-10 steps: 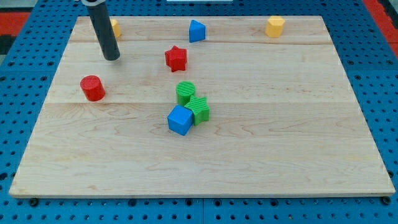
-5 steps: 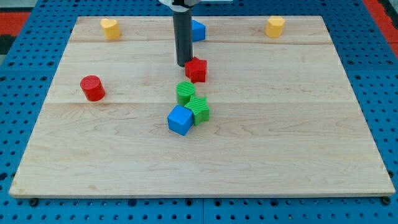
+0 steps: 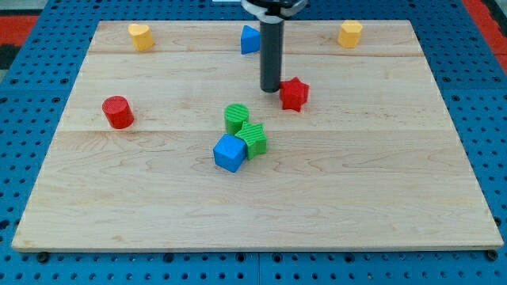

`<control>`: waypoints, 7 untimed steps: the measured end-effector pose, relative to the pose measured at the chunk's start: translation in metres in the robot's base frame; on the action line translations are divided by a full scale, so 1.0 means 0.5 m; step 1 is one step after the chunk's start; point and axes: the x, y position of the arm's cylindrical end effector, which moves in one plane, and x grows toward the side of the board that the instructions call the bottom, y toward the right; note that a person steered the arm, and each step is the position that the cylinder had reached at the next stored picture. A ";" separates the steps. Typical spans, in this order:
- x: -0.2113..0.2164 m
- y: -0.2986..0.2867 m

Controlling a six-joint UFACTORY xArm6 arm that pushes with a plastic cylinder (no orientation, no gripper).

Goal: Push the red star towards the center right

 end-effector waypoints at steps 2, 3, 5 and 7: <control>0.010 -0.079; 0.018 -0.068; 0.053 0.022; 0.031 0.086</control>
